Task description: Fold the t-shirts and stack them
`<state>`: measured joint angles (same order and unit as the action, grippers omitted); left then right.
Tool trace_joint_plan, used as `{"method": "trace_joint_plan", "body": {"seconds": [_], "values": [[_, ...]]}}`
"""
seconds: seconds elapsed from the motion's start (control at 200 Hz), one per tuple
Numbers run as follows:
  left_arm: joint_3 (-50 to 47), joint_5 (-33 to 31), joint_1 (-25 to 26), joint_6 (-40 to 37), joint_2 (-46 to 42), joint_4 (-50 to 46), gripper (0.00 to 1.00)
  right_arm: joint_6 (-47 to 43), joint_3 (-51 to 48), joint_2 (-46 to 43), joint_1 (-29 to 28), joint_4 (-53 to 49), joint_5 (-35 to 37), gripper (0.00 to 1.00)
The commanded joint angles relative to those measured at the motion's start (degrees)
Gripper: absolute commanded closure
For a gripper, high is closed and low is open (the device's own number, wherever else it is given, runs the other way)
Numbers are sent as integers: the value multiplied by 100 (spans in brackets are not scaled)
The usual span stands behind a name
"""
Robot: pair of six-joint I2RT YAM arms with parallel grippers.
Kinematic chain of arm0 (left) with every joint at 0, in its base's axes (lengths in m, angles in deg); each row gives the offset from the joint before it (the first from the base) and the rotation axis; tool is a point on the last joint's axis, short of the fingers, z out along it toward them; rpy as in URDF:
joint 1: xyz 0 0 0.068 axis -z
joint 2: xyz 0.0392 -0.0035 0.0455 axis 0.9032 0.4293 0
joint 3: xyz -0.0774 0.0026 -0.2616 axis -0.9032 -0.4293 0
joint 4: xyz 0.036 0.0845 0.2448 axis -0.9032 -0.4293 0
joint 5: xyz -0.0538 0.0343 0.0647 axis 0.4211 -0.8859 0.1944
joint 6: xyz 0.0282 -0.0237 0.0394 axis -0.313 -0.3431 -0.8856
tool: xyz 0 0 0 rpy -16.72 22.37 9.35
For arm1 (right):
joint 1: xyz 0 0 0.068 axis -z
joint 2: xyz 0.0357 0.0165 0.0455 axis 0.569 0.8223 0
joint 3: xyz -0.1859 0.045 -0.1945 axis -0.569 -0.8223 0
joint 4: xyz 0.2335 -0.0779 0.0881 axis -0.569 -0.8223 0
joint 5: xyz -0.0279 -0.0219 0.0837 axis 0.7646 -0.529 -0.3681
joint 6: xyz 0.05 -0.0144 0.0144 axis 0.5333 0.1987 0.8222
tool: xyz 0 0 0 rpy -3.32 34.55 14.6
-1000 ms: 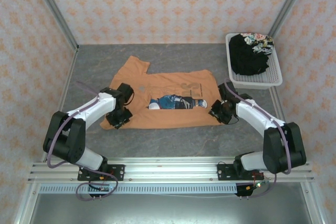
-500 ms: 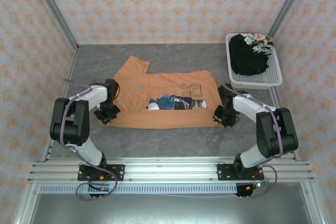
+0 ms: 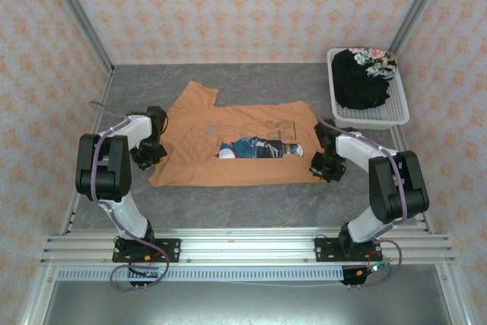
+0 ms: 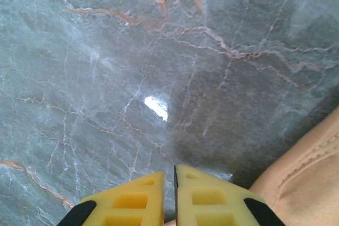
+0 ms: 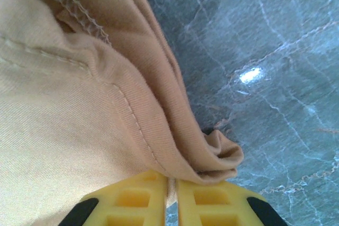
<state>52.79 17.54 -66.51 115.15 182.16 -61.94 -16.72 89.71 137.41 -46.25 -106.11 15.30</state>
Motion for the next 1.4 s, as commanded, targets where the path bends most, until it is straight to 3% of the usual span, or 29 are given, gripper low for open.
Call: {"method": "trace_joint_plan", "body": {"seconds": [0.0,0.08,0.2,0.32,0.575,0.666,0.856,1.126,1.391], "values": [[-287,86,-18,128,-1012,-450,83,-148,33,15,43,-234,441,88],[-669,608,-18,278,-1640,-505,79,-220,103,89,46,-267,454,88],[-1226,1356,15,33,-2242,-92,60,-254,152,256,41,-234,394,88],[-1497,1876,46,-439,-2382,242,56,-295,260,389,41,-246,402,88],[-1500,1574,341,-558,-1774,390,56,-372,503,626,48,-333,412,88],[-1605,1474,369,-547,-1765,533,58,-356,504,646,42,-330,401,89],[-1588,1197,371,-531,-1660,521,79,-314,460,656,43,-308,390,89],[-1469,900,369,-504,-1471,262,96,-297,503,690,55,-323,416,89],[-1353,643,369,-503,-1678,161,100,-316,521,699,67,-353,450,89]]}}
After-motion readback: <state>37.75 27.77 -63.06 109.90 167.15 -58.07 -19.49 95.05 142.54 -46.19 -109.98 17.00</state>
